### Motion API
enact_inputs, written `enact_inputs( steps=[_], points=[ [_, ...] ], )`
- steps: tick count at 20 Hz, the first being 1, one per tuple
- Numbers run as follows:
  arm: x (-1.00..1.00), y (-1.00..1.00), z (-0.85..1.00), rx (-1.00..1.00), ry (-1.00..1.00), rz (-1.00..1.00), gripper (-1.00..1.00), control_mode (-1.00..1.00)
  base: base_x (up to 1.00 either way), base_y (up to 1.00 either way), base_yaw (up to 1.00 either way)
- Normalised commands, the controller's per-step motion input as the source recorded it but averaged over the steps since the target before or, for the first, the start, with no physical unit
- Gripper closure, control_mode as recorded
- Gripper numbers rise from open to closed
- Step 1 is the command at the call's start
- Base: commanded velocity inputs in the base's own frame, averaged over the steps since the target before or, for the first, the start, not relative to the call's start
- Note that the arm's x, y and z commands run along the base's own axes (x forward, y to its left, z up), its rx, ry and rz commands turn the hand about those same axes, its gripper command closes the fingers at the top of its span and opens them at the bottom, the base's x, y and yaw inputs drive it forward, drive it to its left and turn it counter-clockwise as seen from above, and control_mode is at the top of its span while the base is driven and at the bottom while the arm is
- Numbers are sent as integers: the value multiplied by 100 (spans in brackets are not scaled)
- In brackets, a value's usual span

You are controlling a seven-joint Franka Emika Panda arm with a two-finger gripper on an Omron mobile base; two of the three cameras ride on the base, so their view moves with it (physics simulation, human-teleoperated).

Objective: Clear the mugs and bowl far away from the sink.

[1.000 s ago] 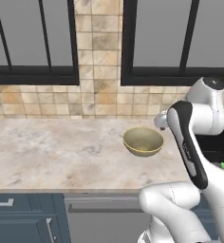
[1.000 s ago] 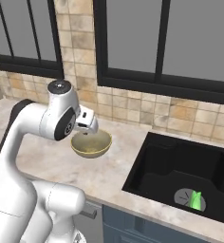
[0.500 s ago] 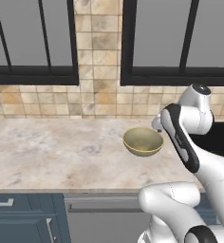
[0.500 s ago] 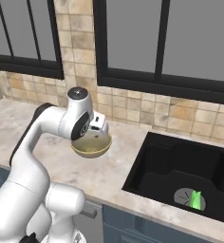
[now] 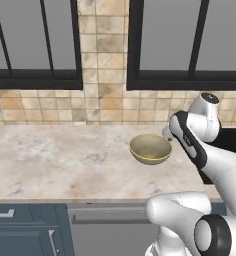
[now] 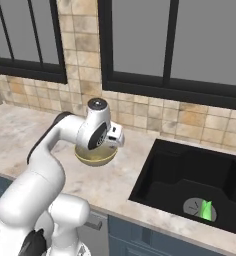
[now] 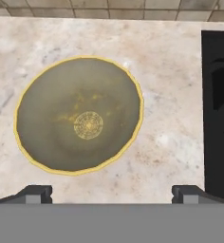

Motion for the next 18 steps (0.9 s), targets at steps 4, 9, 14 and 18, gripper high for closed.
enact_inputs(
  steps=[4,9,14,18],
  points=[
    [28,-14,-32,0,10,0,-100,-100,0,0,0],
    [12,-5,-29,0,11,0,-100,-100,0,0,0],
    [6,-5,-24,0,9,0,-100,-100,0,0,0],
    [9,-6,-19,2,8,0,-100,-100,0,0,0]
  ],
)
